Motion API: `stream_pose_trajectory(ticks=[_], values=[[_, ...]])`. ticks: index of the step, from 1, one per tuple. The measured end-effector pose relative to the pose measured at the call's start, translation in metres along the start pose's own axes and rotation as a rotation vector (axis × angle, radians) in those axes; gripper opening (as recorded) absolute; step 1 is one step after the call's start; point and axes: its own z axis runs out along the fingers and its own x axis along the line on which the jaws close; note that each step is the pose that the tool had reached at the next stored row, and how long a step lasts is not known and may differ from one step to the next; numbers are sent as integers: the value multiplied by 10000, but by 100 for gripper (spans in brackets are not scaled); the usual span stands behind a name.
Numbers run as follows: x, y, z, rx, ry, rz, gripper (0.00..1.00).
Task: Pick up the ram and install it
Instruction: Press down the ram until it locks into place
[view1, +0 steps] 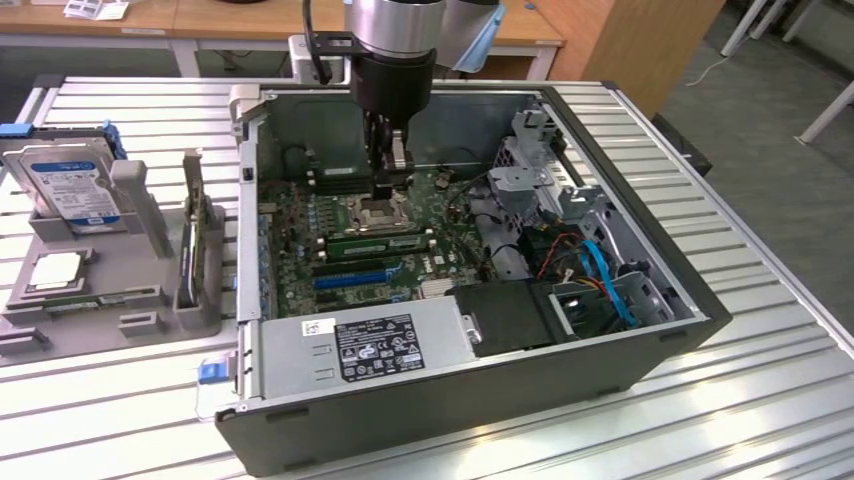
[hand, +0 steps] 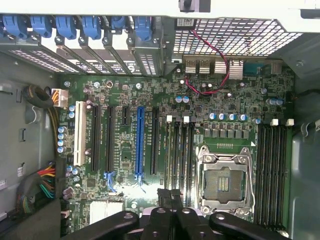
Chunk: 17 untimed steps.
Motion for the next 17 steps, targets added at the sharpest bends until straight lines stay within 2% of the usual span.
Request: stream_pose_trajectory(ticks=[9,11,17], values=[[0,-8,-1,-1,1,1,11],[1,-66,-1,0,2,-9,11],[4,-339,-2,2,-10,-72,11]])
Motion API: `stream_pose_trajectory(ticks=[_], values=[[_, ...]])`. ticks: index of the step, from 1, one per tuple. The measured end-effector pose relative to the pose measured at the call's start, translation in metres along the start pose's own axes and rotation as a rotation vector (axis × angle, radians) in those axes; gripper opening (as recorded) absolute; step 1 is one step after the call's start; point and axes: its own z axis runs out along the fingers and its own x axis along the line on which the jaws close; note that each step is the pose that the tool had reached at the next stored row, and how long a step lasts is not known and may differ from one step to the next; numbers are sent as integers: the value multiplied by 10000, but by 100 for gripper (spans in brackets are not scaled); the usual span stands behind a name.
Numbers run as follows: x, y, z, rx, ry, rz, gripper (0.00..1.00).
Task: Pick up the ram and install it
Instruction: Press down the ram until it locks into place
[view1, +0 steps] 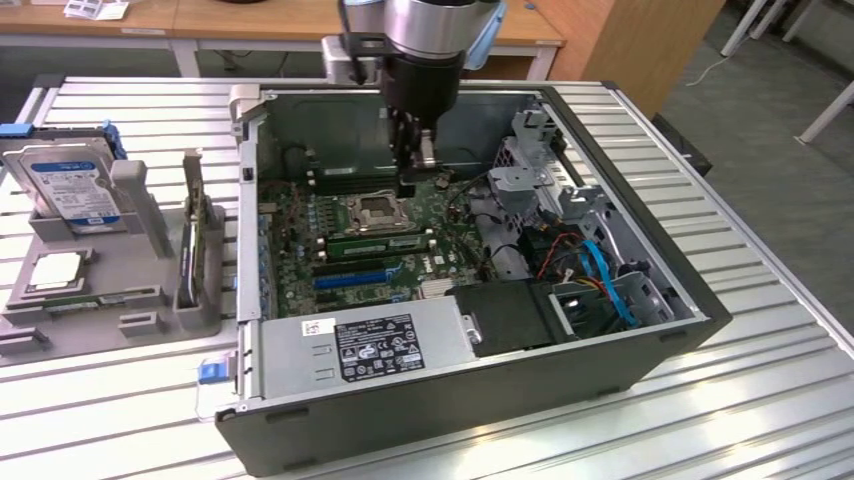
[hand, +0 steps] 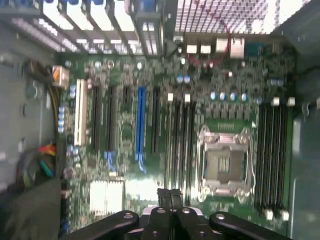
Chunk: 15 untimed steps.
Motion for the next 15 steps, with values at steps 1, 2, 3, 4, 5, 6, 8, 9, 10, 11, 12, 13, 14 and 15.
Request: stream_pose_trajectory(ticks=[1,2,3,4,5,6,8,9,10,11,12,13,14,15], values=[[1,-44,0,0,-2,-9,11],[2,-88,0,1,-4,-18,11],[3,-138,0,1,-6,-28,11],[4,-177,-1,0,-6,-36,11],[4,-185,-1,1,-6,-38,11],[4,-185,-1,0,-6,-37,11],[3,-186,22,2,-9,-36,11],[2,-186,39,1,-7,-35,11],[2,-187,58,1,-6,-34,11],[1,-189,76,2,-8,-36,11],[0,-190,95,2,-7,-36,11],[0,-190,113,1,-8,-35,11],[0,-191,130,1,-6,-36,11],[-1,-192,148,0,-5,-36,11]])
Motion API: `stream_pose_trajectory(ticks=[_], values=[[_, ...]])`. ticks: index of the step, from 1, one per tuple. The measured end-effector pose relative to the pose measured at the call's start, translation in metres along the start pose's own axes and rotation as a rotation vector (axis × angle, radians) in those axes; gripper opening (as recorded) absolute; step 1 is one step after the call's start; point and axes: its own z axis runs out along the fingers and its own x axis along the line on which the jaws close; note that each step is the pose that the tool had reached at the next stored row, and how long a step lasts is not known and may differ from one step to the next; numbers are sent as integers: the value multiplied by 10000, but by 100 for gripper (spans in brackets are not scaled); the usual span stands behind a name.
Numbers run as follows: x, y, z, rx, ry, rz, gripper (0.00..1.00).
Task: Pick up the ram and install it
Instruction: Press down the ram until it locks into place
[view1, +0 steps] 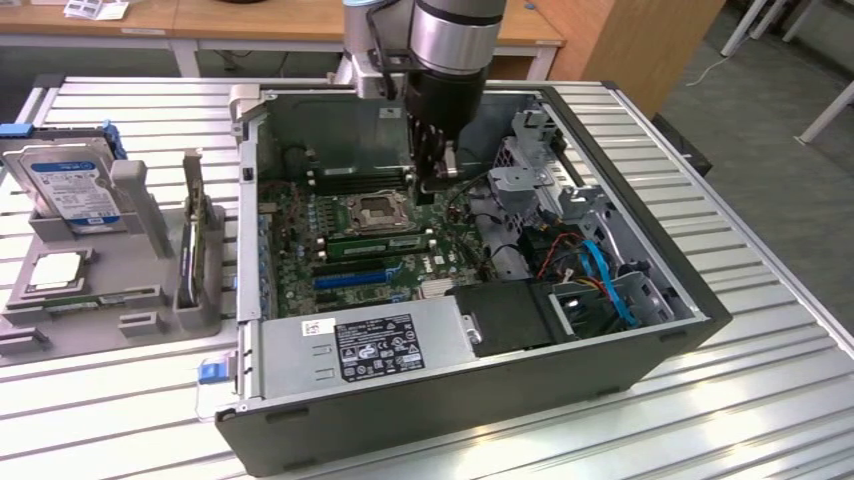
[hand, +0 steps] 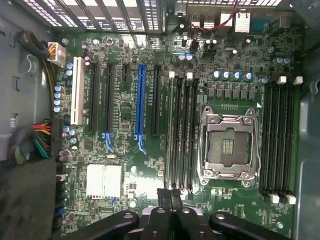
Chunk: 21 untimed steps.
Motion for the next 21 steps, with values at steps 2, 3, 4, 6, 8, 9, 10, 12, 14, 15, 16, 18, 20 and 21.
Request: stream_pose_trajectory(ticks=[2,3,4,6,8,9,10,12,14,15,16,18,20,21], values=[[-1,-1,36,0,-1,0,11],[-2,-2,56,1,-2,0,11],[-3,-2,74,1,-2,0,11],[-4,-3,109,1,-1,0,11],[-5,-4,145,3,-2,0,11],[-5,-4,165,3,-2,0,11],[-6,-5,183,3,-1,1,11],[-7,-5,219,6,0,0,11],[-8,-6,255,9,1,0,11],[-9,-6,273,10,1,0,11],[-9,-7,291,12,2,0,11],[-11,-7,328,16,1,1,11],[-12,-8,364,19,4,0,11],[-12,-8,382,21,6,0,11]])
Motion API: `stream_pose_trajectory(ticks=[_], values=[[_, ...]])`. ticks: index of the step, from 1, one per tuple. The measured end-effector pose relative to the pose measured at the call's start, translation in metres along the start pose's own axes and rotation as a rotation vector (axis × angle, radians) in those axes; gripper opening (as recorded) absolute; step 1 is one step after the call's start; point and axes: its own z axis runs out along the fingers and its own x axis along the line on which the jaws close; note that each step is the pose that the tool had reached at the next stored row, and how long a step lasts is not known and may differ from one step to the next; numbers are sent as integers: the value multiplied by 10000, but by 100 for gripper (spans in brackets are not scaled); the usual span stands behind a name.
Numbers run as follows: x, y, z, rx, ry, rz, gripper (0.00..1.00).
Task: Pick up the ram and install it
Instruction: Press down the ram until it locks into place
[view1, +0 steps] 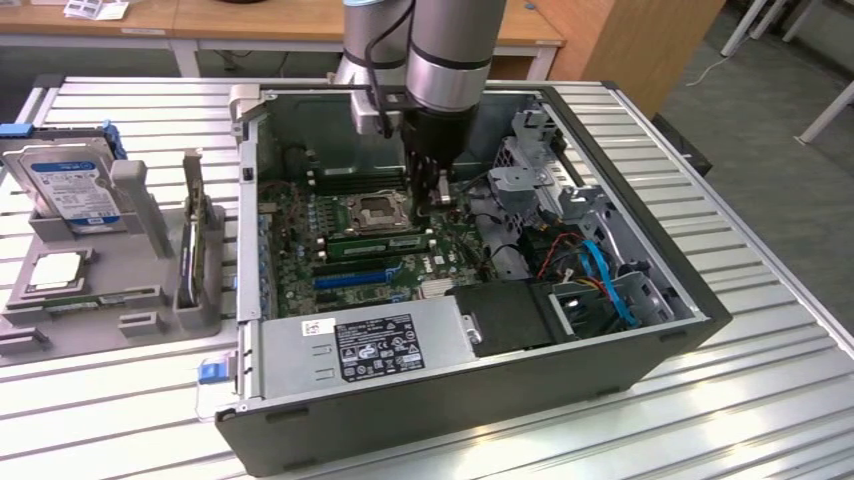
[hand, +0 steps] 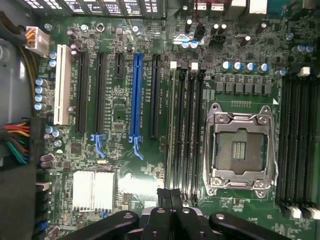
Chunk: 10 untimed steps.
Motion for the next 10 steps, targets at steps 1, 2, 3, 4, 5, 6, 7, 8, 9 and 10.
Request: stream_pose_trajectory(ticks=[1,2,3,4,5,6,7,8,9,10], values=[[-1,0,19,2,1,0,11],[-1,-1,37,3,2,0,11],[-2,-1,55,6,3,0,11],[-3,0,74,7,3,1,11],[-4,-1,110,11,4,0,11],[-4,-1,129,13,5,0,11],[-5,-1,147,15,5,1,11],[-6,-1,165,17,6,1,11],[-6,-1,183,18,8,1,11],[-7,-1,200,19,9,1,11]])
